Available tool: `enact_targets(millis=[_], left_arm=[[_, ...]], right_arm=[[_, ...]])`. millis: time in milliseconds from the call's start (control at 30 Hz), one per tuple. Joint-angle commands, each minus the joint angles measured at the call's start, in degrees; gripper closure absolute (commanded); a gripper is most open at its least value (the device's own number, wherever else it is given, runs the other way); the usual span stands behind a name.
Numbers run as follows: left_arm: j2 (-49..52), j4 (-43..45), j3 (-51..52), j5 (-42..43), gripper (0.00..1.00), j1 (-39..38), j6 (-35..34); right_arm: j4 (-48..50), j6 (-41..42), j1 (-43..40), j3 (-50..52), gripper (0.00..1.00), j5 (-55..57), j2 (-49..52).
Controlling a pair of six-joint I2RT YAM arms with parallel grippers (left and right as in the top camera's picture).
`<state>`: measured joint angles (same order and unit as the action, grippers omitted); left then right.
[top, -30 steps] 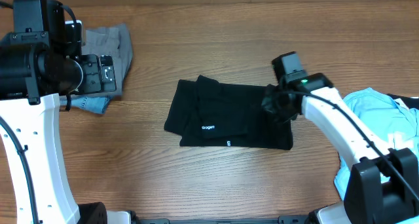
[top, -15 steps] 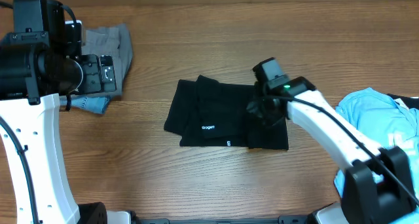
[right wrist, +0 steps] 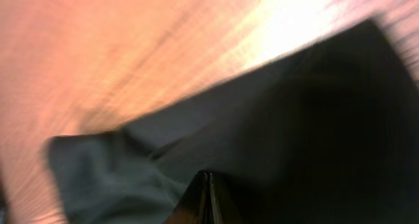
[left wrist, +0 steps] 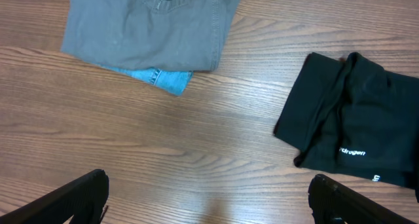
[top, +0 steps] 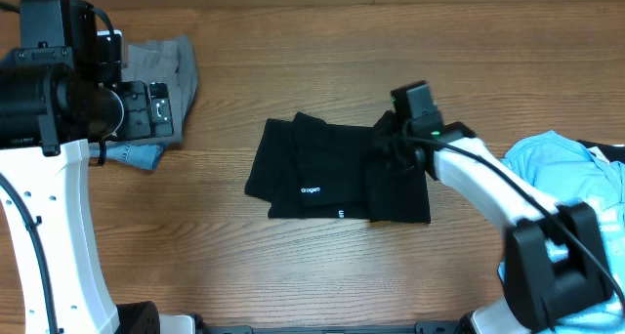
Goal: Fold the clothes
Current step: 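Fold the shirt's right end leftward over the bundle with the right gripper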
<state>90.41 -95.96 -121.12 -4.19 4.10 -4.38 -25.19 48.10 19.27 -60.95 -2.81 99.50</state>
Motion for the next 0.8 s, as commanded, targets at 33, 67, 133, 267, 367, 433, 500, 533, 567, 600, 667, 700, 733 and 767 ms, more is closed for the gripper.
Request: enact_targets(millis=[33,67,133,267,367,433,500,533,567,600,667,700,733,767], left_arm=[[0.3,0.2,-0.1,-0.7,0.00,0.0,-0.8],[0.3,0.2,-0.1,-0.7,0.00,0.0,-0.8],[0.3,0.2,-0.1,-0.7,0.00,0.0,-0.8],[0.3,0.2,-0.1,-0.7,0.00,0.0,-0.8],[0.3,0.2,-0.1,-0.7,0.00,0.0,-0.8],[0.3,0.2,-0.1,-0.7,0.00,0.0,-0.8],[0.3,0.2,-0.1,-0.7,0.00,0.0,-0.8],[0.3,0.2,-0.1,-0.7,0.00,0.0,-0.8],[0.3,0.2,-0.1,-0.7,0.00,0.0,-0.8],[0.3,0.2,-0.1,-0.7,0.00,0.0,-0.8],[0.3,0.2,-0.1,-0.7,0.00,0.0,-0.8],[0.3,0.2,-0.1,-0.7,0.00,0.0,-0.8],[0.3,0.2,-0.1,-0.7,0.00,0.0,-0.8],[0.3,0.2,-0.1,-0.7,0.00,0.0,-0.8]], right_arm=[[5.7,0.1,0.2,1.2,0.95,-3.4,4.6],[7.6,-3.8,0.2,0.9,0.90,-4.8,3.9],[8.0,-8.9,-0.3,-0.4,0.82,-6.7,1.6],[0.9,-12.5,-2.9,-1.8,0.54,-12.0,-7.1],[-11.5,-11.4,-4.0,-1.8,0.66,-14.0,-11.1],[-19.4,-9.9,-3.8,-1.6,0.78,-14.0,-10.8],[-25.2,-5.4,-2.4,1.0,0.86,-13.8,-9.7],[-25.4,-3.8,-2.0,2.1,0.87,-13.7,-9.4],[-24.0,0.2,-1.0,5.2,0.89,-13.6,-9.0],[-21.9,3.1,-0.3,7.6,0.90,-13.6,-8.9],[-15.1,6.3,0.8,12.1,0.90,-14.3,-8.8],[-12.7,7.1,1.1,13.5,0.90,-15.0,-8.8],[-10.2,9.0,1.3,15.0,0.90,-16.0,-8.8],[-7.6,10.7,1.4,16.3,0.91,-17.4,-8.8]])
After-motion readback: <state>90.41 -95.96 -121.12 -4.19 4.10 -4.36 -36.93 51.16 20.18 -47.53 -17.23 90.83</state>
